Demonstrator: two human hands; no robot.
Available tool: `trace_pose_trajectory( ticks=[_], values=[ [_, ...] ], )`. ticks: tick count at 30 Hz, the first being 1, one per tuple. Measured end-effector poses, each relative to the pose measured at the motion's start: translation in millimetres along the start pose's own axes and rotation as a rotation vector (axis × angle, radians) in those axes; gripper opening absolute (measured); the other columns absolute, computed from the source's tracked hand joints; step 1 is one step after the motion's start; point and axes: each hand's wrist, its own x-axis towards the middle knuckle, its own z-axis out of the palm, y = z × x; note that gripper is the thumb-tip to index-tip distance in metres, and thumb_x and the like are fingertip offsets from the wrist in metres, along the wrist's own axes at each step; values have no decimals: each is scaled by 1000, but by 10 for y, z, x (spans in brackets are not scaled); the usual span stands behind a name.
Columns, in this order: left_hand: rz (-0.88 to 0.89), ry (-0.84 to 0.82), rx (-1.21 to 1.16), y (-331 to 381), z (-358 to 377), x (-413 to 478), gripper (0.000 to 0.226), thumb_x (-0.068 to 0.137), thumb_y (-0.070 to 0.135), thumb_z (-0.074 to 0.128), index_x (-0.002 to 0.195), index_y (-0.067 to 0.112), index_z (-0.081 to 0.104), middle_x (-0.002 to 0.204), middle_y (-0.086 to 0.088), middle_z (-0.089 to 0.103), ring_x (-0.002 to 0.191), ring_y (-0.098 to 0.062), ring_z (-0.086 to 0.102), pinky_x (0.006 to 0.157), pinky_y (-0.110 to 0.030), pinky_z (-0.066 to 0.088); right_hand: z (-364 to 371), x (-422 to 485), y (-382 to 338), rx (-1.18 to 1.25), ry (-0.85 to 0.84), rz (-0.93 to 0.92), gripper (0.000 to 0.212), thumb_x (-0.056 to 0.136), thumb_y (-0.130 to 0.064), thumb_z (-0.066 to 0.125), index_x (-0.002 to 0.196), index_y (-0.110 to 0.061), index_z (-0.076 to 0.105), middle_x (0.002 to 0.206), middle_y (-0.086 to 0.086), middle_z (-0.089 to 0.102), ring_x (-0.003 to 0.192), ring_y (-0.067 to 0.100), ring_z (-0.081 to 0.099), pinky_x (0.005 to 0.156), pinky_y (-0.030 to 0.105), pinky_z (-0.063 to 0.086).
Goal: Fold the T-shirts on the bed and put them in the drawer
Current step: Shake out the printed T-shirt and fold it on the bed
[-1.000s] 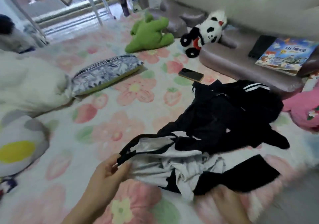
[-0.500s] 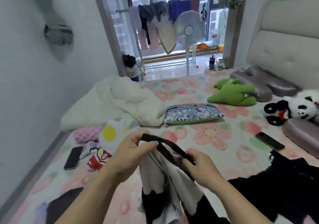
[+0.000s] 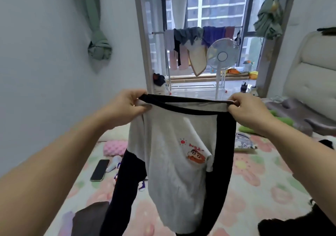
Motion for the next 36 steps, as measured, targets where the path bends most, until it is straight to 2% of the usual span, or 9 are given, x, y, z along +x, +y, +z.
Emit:
trace_pose_trajectory(
  ticks=[4,6,10,15,18,25,28,32,36],
  values=[
    [-124,-145,-346,85,-28,-26,6,65,14,68,64,16,62,71,-8,53,70,-17,44,64,-31,29,-82,64,-264,531,-24,293,18,88,-8,41,72,-13,47,65,7,35,61,20,35,62,31,34],
    [-192,-265,-585,84,35,-48,22,61,13,72,60,23,52,72,-7,61,64,-18,51,57,-29,32,-129,56,-395,565,-47,326,16,88,-12,41,75,-14,50,67,8,37,64,20,36,60,29,29],
    [-285,-416,-598,178,428,-66,45,64,26,72,101,34,48,115,-7,64,97,-23,63,81,-35,47,-133,-63,-651,439,-130,179,22,87,-15,47,89,4,58,75,24,47,67,20,44,64,31,44],
    [-62,-208,-406,488,1117,54,40,80,6,62,117,20,52,103,-8,65,93,-17,61,80,-32,50,-88,-222,-777,241,-108,-13,19,84,-16,54,67,-8,57,60,2,48,58,15,42,51,28,30],
    [-115,-184,-277,399,1148,92,28,83,-8,43,102,4,59,93,-21,64,84,-22,58,72,-33,48,-258,-194,-568,141,19,8,16,82,-14,53,69,-10,61,63,2,51,63,16,44,51,25,32],
    [-308,-98,-16,187,707,229,44,76,-14,29,75,5,68,65,-5,56,64,-19,50,46,-12,38,-692,-178,43,-12,28,90,11,81,-12,57,78,-22,60,77,-3,57,76,20,51,57,24,34],
    [-289,-45,-63,284,525,425,43,79,-14,31,81,7,69,77,-11,61,76,-23,54,64,-22,45,-718,-237,187,-142,-36,148,5,81,-13,58,81,-18,61,76,2,57,69,20,51,55,24,34],
    [-239,-73,2,476,434,505,21,80,-7,40,74,0,59,54,-1,40,52,-15,36,40,-20,25,-732,-266,243,156,-120,310,10,84,-5,52,83,-4,62,56,5,43,46,18,40,33,11,29],
    [-214,-236,-155,626,350,422,20,79,9,61,59,9,58,46,4,52,39,-5,49,37,-9,36,-812,-266,261,300,-124,383,13,87,-7,51,75,-10,57,67,9,50,58,20,48,53,23,47]
  ],
)
